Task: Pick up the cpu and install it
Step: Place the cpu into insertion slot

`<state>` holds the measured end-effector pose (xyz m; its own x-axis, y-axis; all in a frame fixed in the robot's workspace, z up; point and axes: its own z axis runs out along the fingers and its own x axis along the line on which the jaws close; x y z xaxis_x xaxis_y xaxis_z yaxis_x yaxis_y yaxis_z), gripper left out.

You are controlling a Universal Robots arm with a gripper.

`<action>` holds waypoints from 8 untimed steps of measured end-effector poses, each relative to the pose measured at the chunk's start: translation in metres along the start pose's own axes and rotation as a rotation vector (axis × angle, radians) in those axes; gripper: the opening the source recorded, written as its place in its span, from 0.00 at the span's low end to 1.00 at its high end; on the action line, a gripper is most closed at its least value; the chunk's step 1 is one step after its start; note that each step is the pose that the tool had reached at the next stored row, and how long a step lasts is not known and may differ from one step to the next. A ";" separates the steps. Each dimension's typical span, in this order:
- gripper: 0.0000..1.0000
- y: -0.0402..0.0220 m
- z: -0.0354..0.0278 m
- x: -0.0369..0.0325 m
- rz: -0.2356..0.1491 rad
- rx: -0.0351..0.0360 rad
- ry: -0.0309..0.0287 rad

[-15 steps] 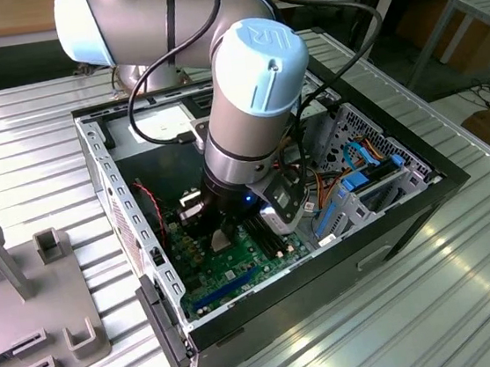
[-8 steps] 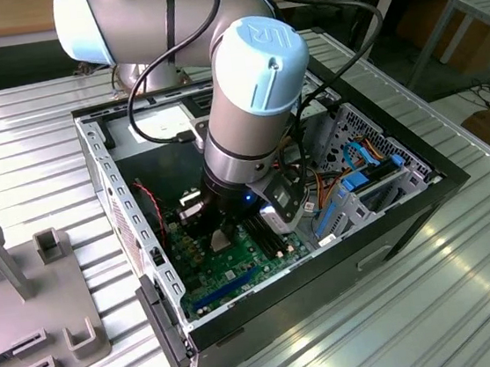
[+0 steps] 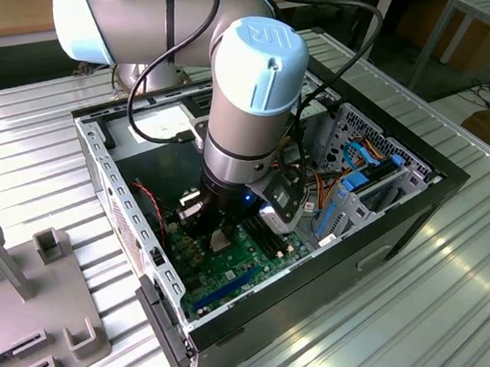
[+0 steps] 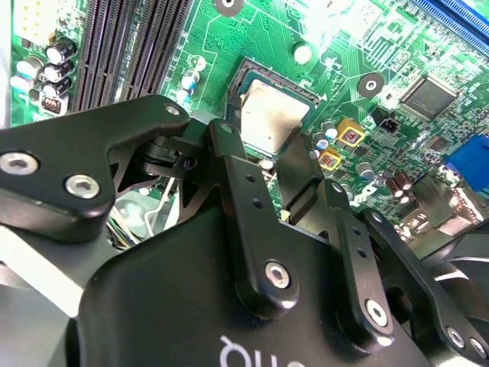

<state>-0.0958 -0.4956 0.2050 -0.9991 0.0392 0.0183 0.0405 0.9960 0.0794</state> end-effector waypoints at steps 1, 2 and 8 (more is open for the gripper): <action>0.46 0.0000 0.0000 0.0000 -0.001 0.0000 0.0000; 0.46 0.0000 0.0000 0.0000 -0.002 0.0009 0.0001; 0.53 0.0002 0.0009 0.0000 -0.008 0.0050 0.0004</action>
<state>-0.0958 -0.4954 0.2041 -0.9994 0.0311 0.0181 0.0324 0.9967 0.0745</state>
